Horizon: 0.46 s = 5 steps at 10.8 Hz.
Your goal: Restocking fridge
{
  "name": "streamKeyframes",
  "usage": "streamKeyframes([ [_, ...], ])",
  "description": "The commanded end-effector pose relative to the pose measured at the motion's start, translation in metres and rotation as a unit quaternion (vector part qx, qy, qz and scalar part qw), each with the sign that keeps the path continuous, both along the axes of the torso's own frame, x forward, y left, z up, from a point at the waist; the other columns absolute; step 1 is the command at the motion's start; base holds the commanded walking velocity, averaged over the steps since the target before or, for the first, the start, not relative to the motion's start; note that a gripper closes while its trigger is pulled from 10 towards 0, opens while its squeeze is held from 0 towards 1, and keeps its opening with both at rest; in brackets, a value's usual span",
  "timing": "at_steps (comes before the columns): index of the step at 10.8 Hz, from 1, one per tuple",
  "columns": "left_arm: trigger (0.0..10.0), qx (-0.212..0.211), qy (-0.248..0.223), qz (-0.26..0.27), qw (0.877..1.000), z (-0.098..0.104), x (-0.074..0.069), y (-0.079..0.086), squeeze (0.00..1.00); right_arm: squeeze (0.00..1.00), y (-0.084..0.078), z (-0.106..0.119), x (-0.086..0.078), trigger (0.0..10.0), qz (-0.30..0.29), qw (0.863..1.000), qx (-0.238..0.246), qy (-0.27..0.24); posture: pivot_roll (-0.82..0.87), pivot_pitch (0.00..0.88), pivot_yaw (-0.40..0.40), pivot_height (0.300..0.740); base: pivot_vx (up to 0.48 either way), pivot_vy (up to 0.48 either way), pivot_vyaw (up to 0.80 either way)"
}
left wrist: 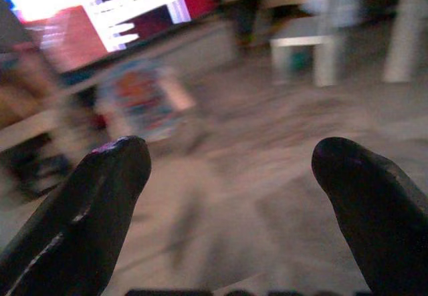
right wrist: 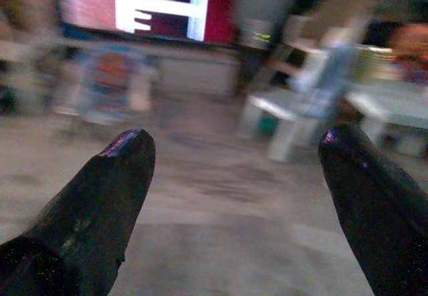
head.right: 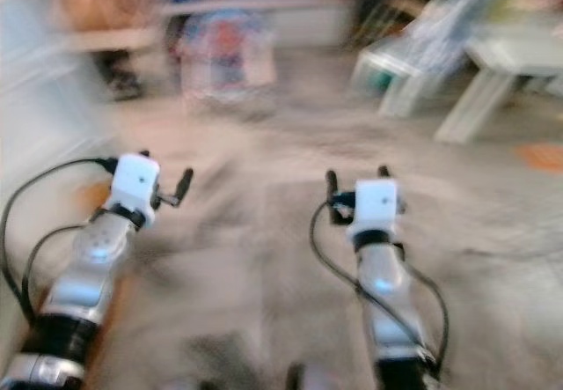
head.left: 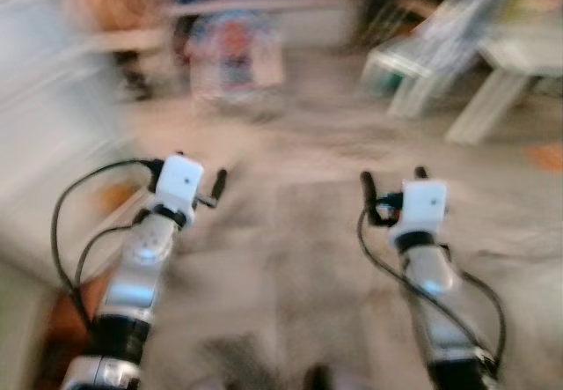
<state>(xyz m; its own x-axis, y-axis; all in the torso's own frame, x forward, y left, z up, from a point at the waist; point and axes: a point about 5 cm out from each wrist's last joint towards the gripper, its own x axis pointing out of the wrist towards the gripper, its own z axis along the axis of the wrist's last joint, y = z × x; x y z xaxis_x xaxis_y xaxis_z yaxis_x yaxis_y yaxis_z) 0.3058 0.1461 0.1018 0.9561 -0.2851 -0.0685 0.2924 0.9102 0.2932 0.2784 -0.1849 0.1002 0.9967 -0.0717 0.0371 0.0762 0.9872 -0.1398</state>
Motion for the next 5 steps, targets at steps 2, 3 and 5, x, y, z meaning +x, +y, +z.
streamKeyframes([
  [2,10.0,0.022,-0.007,0.023,0.999,-0.002,-0.001,0.013,0.00,0.00,0.013,0.004,0.007,10.0,0.022,1.000,0.017,-0.007,0.06,0.046,-0.041,0.740,0.414,-0.120,-0.65],
  [3,10.0,0.022,-0.008,0.029,0.999,-0.002,0.000,0.014,0.00,0.00,0.016,0.005,0.009,10.0,0.027,0.999,0.019,-0.008,0.06,0.046,-0.045,0.740,0.416,0.000,0.00],
  [5,10.0,0.024,-0.020,0.041,0.999,0.006,0.002,0.017,0.00,0.00,0.019,0.011,0.014,10.0,0.040,0.999,0.012,-0.015,0.07,0.063,-0.052,0.740,0.412,-0.120,-0.29],
])
